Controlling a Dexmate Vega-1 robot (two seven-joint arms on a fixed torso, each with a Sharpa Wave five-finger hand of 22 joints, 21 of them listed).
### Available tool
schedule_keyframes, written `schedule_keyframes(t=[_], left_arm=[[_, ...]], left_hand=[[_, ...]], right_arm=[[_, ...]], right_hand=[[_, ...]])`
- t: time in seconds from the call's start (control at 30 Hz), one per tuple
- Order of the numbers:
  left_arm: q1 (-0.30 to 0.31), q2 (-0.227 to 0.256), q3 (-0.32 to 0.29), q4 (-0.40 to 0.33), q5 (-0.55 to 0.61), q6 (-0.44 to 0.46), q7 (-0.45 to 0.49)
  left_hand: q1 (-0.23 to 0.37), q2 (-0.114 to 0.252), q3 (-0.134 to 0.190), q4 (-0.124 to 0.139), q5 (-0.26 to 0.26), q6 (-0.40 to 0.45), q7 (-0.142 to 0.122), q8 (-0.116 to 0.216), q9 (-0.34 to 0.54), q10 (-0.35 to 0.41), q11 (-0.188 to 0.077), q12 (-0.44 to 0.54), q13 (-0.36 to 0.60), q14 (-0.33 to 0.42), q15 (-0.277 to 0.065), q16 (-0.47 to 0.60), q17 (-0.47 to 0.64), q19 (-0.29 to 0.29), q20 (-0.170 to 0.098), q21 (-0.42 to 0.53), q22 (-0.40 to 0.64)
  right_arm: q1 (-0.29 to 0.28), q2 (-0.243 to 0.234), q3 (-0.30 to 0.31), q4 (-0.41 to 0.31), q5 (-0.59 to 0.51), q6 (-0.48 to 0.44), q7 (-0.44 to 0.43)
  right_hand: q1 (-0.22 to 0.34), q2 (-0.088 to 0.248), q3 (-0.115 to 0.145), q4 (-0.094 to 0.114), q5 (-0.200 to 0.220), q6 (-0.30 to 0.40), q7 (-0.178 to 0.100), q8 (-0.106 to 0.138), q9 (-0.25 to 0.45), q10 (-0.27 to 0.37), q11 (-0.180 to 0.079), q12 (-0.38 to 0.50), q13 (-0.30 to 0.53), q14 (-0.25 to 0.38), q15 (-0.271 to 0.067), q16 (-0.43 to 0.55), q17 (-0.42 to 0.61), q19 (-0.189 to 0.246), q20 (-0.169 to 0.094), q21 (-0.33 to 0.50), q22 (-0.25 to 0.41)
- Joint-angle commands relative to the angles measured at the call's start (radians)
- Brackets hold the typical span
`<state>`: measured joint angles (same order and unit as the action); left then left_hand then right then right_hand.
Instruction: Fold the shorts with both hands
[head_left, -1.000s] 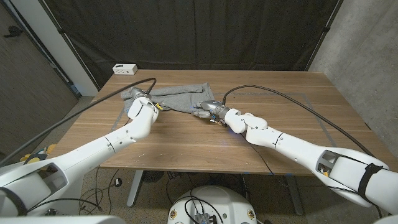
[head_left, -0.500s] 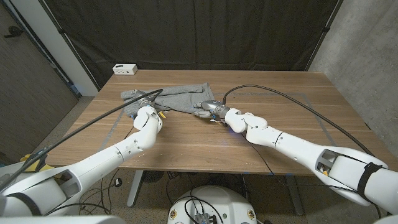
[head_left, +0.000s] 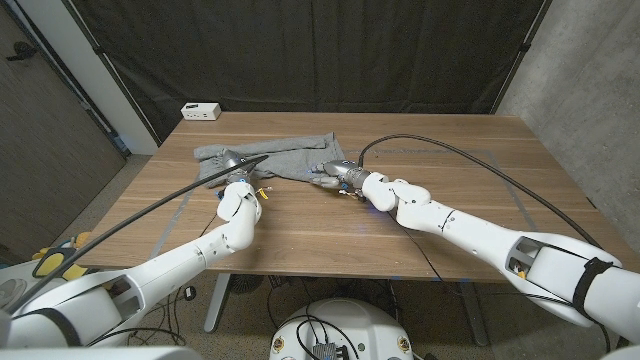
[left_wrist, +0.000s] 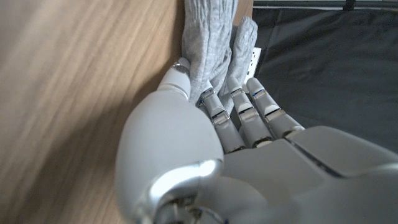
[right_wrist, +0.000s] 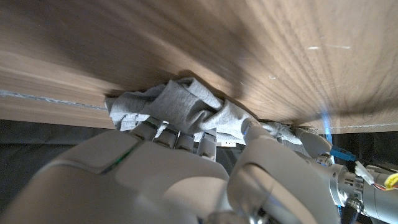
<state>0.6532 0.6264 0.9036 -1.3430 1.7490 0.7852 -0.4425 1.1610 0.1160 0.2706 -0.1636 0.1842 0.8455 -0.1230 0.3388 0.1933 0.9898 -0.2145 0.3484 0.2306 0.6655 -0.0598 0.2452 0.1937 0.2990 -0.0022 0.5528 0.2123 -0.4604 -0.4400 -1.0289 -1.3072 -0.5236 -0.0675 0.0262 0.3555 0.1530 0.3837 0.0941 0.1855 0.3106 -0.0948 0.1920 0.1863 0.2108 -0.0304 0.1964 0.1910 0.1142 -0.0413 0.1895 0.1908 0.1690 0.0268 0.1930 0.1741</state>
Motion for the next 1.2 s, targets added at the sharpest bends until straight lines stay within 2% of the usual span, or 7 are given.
schedule_keyframes(t=[0.03, 0.3, 0.47, 0.67, 0.83, 1.03, 1.2], left_arm=[[-0.037, 0.0, 0.073, 0.103, -0.055, 0.061, 0.219], [-0.064, 0.048, 0.104, 0.073, -0.008, 0.074, 0.212], [-0.059, 0.125, 0.094, -0.008, -0.011, 0.019, 0.259], [-0.054, 0.213, 0.076, -0.1, -0.009, -0.095, 0.301], [-0.058, 0.268, 0.058, -0.156, 0.008, -0.199, 0.313], [-0.073, 0.323, 0.038, -0.221, 0.007, -0.366, 0.298], [-0.084, 0.347, 0.026, -0.247, 0.025, -0.465, 0.3]], left_hand=[[0.05, 0.017, -0.001, -0.003, -0.008, 0.187, -0.057, 0.048, 0.013, 0.097, 0.001, 0.046, 0.046, 0.077, -0.179, 0.038, 0.019, 0.018, -0.005, 0.026, 0.007], [0.056, 0.02, 0.001, 0.005, -0.004, 0.202, -0.071, 0.054, 0.014, 0.108, -0.001, 0.052, 0.066, 0.055, -0.174, 0.02, 0.013, -0.019, -0.001, 0.02, 0.007], [0.051, 0.023, 0.001, 0.013, 0.001, 0.209, -0.075, 0.056, 0.014, 0.104, 0.0, 0.048, 0.073, 0.049, -0.172, 0.014, 0.011, -0.021, -0.004, 0.023, 0.006], [0.049, 0.023, 0.001, 0.017, 0.007, 0.205, -0.078, 0.055, 0.014, 0.101, 0.001, 0.044, 0.081, 0.046, -0.172, 0.009, 0.009, -0.023, -0.007, 0.025, 0.005], [0.045, 0.025, 0.003, 0.024, 0.017, 0.189, -0.079, 0.051, 0.014, 0.093, 0.0, 0.035, 0.089, 0.036, -0.171, 0.0, 0.009, -0.029, -0.005, 0.026, 0.004], [0.03, 0.026, 0.002, 0.039, 0.037, 0.171, -0.08, 0.051, 0.02, 0.083, -0.002, 0.02, 0.101, 0.017, -0.168, -0.013, 0.01, -0.038, 0.001, 0.028, 0.002], [0.025, 0.025, 0.0, 0.044, 0.047, 0.179, -0.08, 0.063, 0.03, 0.08, -0.003, 0.014, 0.107, 0.012, -0.167, -0.016, 0.011, -0.039, 0.0, 0.03, 0.002]], right_arm=[[0.007, 0.003, -0.003, 0.014, 0.002, 0.007, -0.004], [0.011, 0.004, -0.004, 0.017, 0.005, 0.015, 0.001], [0.013, 0.008, -0.006, 0.027, 0.002, 0.025, -0.012], [0.013, 0.01, -0.005, 0.03, 0.007, 0.029, -0.012], [0.012, 0.01, -0.005, 0.032, 0.008, 0.036, -0.018], [0.004, 0.009, 0.0, 0.028, 0.011, 0.029, -0.024], [0.004, 0.013, -0.002, 0.038, 0.014, 0.032, -0.028]], right_hand=[[-0.003, 0.001, 0.007, 0.0, 0.009, 0.003, 0.006, 0.0, 0.001, 0.006, 0.001, 0.001, 0.002, 0.008, -0.043, 0.007, -0.001, 0.009, 0.003, 0.006, 0.003], [-0.003, 0.001, 0.009, -0.003, 0.009, 0.0, 0.006, -0.001, 0.001, 0.006, 0.001, 0.001, 0.002, 0.008, -0.043, 0.007, -0.001, 0.01, 0.003, 0.006, 0.003], [-0.003, 0.001, 0.009, -0.004, 0.009, 0.0, 0.006, -0.001, 0.001, 0.005, 0.001, 0.001, 0.002, 0.008, -0.043, 0.007, -0.001, 0.01, 0.003, 0.006, 0.003], [-0.004, 0.001, 0.009, -0.004, 0.009, 0.0, 0.006, -0.001, 0.001, 0.005, 0.0, 0.001, 0.002, 0.008, -0.044, 0.008, -0.001, 0.009, 0.003, 0.006, 0.003], [-0.005, 0.001, 0.009, -0.005, 0.009, 0.0, 0.006, -0.001, 0.001, 0.005, -0.001, 0.001, 0.002, 0.008, -0.045, 0.008, -0.001, 0.009, 0.003, 0.006, 0.003], [-0.006, 0.001, 0.01, -0.006, 0.008, 0.0, 0.006, -0.001, 0.001, 0.005, -0.001, 0.001, 0.002, 0.008, -0.044, 0.008, 0.0, 0.008, 0.003, 0.006, 0.003], [-0.006, 0.001, 0.01, -0.007, 0.008, 0.0, 0.006, -0.001, 0.001, 0.005, 0.0, 0.001, 0.002, 0.008, -0.045, 0.008, -0.001, 0.008, 0.003, 0.006, 0.003]])
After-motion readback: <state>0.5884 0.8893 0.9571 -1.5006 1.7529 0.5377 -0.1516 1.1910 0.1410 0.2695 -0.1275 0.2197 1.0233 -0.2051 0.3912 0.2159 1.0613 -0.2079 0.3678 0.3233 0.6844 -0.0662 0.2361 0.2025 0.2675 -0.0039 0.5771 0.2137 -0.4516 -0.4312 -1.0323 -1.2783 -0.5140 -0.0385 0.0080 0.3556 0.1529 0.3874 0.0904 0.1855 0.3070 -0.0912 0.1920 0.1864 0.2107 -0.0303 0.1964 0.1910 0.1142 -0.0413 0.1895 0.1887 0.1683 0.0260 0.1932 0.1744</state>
